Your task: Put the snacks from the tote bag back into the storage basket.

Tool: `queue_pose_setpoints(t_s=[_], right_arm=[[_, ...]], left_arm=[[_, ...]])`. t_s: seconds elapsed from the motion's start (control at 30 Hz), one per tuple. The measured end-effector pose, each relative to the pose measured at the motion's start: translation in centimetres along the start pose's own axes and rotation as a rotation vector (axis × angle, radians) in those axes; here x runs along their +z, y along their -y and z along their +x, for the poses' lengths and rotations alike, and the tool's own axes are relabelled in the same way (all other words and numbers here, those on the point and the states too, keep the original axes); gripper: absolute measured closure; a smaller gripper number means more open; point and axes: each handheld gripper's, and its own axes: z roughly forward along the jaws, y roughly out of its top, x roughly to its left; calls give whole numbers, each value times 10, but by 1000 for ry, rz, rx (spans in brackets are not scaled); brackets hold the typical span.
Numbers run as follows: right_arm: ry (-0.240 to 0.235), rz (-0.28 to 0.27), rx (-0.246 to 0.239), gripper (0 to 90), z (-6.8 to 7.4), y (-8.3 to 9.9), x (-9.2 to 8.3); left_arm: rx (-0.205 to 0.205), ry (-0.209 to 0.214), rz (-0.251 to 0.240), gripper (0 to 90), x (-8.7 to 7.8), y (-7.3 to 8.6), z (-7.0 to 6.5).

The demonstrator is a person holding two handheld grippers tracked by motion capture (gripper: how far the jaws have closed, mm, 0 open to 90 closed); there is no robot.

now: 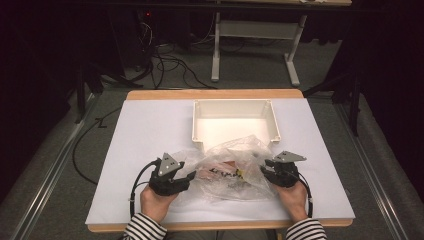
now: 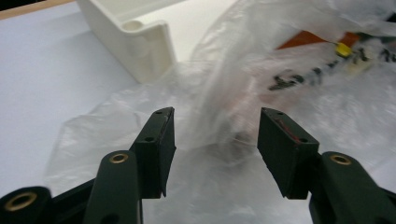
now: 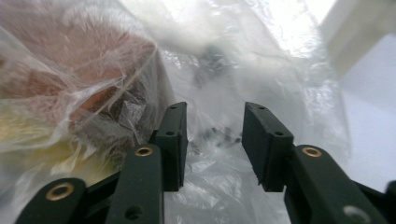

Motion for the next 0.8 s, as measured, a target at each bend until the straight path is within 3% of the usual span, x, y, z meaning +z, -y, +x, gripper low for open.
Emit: queue_pose_setpoints(t_s=[0.07,0.13,0.3,0.43,0.6,0.7,0.77,0.8], right_arm=[[2,-11,7,588,0,-1,-4],[4,-45,7,570,0,-4,-17],[-5,-105,-7,549,5,-9,-40],[-64,-166,-34,524,18,-13,-60],[-127,-121,-92,488,35,-16,-52],[-137,-88,-112,490,39,-16,-43],[-148,-64,-117,537,41,-16,-35],[-125,-73,-126,642,43,-15,-34]], left_arm=[[6,3,9,458,3,2,-3],[11,10,51,454,15,8,-8],[25,2,81,451,29,12,-8],[9,-6,96,459,39,11,0],[18,-1,105,524,42,10,1],[24,8,115,568,43,10,0],[31,13,123,602,42,10,1],[34,14,127,649,42,10,2]])
